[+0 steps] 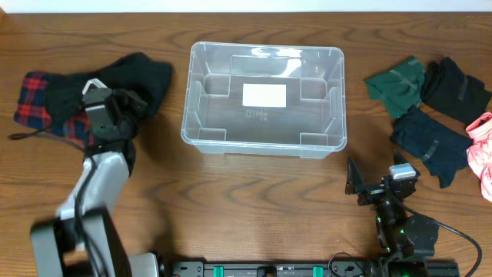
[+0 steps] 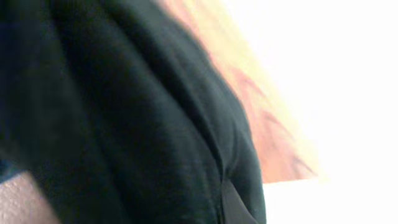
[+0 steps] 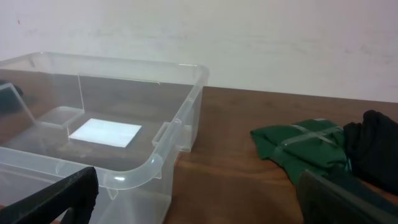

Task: Pack container
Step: 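Lift the black garment with the left gripper and carry it over the bin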

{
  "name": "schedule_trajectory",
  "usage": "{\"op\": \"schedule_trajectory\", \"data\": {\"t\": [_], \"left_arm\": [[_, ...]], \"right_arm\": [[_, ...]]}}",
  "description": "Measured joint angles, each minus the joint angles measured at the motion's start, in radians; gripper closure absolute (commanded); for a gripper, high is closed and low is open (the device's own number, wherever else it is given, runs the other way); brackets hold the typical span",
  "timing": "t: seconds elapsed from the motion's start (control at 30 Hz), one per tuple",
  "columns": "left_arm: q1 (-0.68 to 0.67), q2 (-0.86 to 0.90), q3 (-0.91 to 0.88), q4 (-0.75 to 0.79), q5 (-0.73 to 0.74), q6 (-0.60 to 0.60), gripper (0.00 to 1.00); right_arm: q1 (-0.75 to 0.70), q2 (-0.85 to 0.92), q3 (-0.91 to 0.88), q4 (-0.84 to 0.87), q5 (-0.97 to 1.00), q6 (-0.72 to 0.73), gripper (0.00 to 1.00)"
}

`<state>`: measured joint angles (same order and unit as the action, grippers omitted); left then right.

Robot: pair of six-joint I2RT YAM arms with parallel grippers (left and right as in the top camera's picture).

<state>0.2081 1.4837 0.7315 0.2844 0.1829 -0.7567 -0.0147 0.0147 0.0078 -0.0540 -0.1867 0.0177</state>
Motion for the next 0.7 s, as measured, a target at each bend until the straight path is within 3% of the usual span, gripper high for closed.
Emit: {"op": "schedule_trajectory", "data": {"t": [0.37,0.7], "left_arm": [[-0.002,-0.415,0.002,-0.216,-0.023,0.017,0.94],[-0.012,-0.571,0.002,-0.203,0.06,0.022,0.94]], "right_arm": [[0.0,0.0,0.0,0.0,0.0,0.0,0.01],[0.0,0.0,0.0,0.0,0.0,0.0,0.01]]}}
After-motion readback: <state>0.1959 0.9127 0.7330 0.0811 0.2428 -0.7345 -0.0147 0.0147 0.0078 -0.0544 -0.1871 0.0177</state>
